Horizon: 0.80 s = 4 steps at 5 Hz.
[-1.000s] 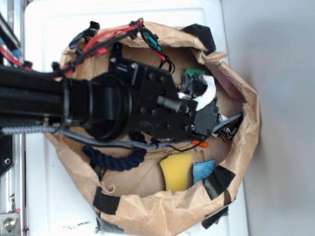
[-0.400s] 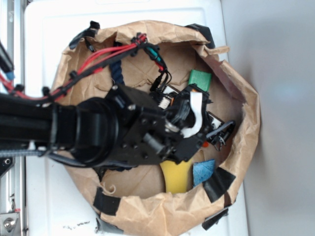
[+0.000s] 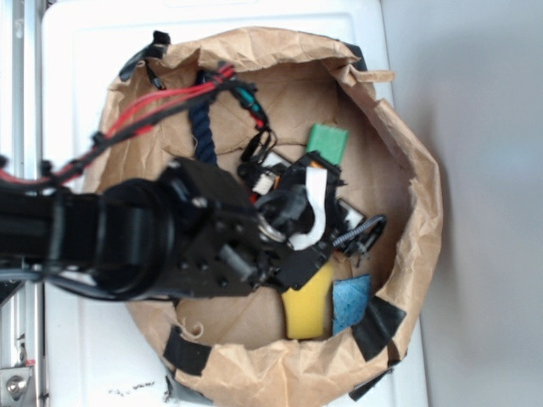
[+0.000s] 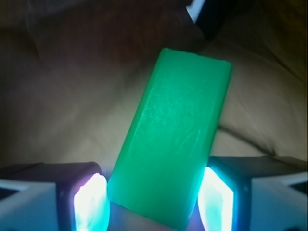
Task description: Grab the green block.
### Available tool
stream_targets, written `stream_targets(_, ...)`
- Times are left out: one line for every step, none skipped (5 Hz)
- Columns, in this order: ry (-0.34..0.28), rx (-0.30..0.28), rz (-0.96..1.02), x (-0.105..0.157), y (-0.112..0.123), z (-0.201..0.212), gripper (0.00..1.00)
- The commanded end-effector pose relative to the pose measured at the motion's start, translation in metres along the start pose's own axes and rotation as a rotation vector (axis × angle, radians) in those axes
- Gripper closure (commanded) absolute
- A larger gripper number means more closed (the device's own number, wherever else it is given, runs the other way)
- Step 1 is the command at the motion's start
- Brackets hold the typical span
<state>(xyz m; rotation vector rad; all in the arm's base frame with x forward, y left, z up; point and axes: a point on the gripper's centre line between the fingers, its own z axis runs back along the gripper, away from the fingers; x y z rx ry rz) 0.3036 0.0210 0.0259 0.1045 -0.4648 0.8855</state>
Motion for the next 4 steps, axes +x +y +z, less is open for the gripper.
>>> stream_targets(0.176, -0.107, -0.108, 0.038, 0.021, 0.082, 1.00)
stream_targets(0.199, -0.135, -0.173, 0.037, 0.028, 0.100, 1.00)
stream_targets(0.189, -0.154, -0.210, 0.031, 0.032, 0.103, 1.00)
stream_targets(0.169, -0.164, -0.289, 0.026, 0.033, 0.103, 1.00)
